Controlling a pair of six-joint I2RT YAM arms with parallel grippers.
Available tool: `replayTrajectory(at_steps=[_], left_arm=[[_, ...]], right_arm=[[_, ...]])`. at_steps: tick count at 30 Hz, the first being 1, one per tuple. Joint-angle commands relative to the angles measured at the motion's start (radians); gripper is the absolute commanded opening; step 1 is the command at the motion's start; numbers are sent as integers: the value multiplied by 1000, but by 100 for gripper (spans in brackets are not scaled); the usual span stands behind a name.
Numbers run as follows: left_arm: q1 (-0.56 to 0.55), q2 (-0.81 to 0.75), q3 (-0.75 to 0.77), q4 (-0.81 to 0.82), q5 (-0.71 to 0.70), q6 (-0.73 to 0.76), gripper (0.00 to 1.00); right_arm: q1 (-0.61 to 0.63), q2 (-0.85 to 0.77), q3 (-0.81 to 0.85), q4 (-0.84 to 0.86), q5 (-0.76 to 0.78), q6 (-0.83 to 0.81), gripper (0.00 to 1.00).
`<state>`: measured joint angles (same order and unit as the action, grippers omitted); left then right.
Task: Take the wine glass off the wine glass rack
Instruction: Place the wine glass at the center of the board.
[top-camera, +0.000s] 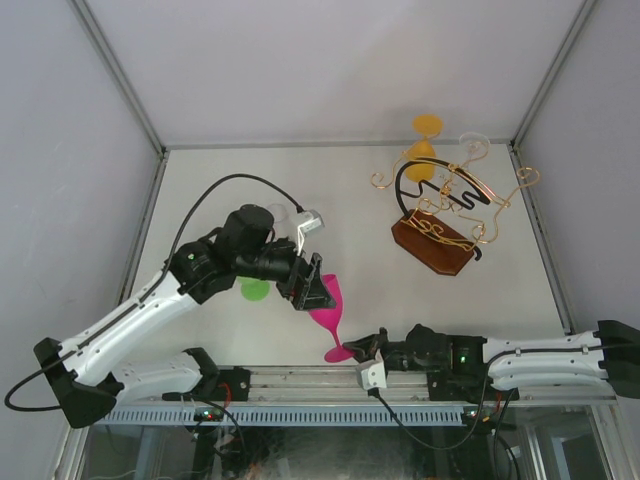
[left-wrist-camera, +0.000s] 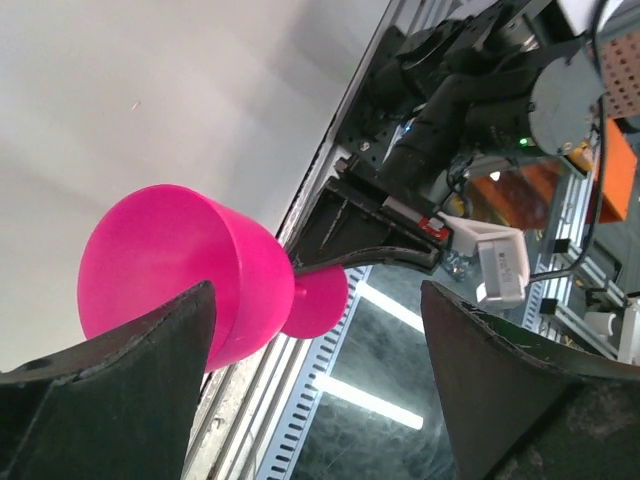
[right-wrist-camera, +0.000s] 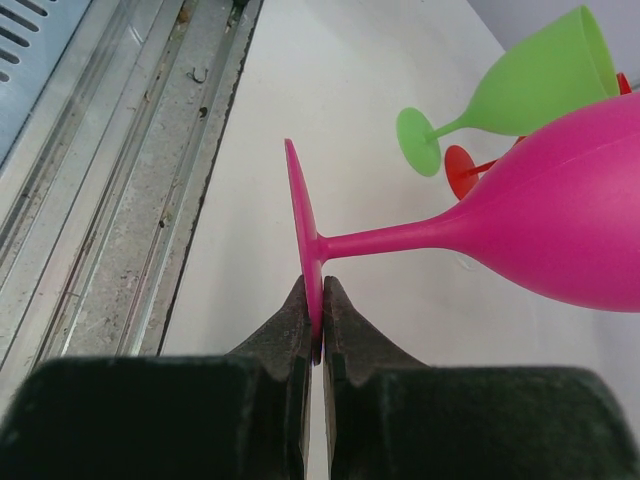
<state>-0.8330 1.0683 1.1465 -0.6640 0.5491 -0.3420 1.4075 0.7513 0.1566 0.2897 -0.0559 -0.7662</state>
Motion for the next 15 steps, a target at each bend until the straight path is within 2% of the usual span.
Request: replayTrajectory(at_steps=[1,8,12,15], left_arm=[[-6,24,83,-74,-60,71,87],[-6,55,155,-117,-39,95,85],[-6,68,166,-141,42,123,83],[-6,89,163,-200,106,200,82]], right_arm=[[-5,6,45,46,-32,9,0],[1,-28,49,10,-38,15,0],[1,-50,46,-5,-33,12,0],[-1,-62,41,3,-72,17,0]])
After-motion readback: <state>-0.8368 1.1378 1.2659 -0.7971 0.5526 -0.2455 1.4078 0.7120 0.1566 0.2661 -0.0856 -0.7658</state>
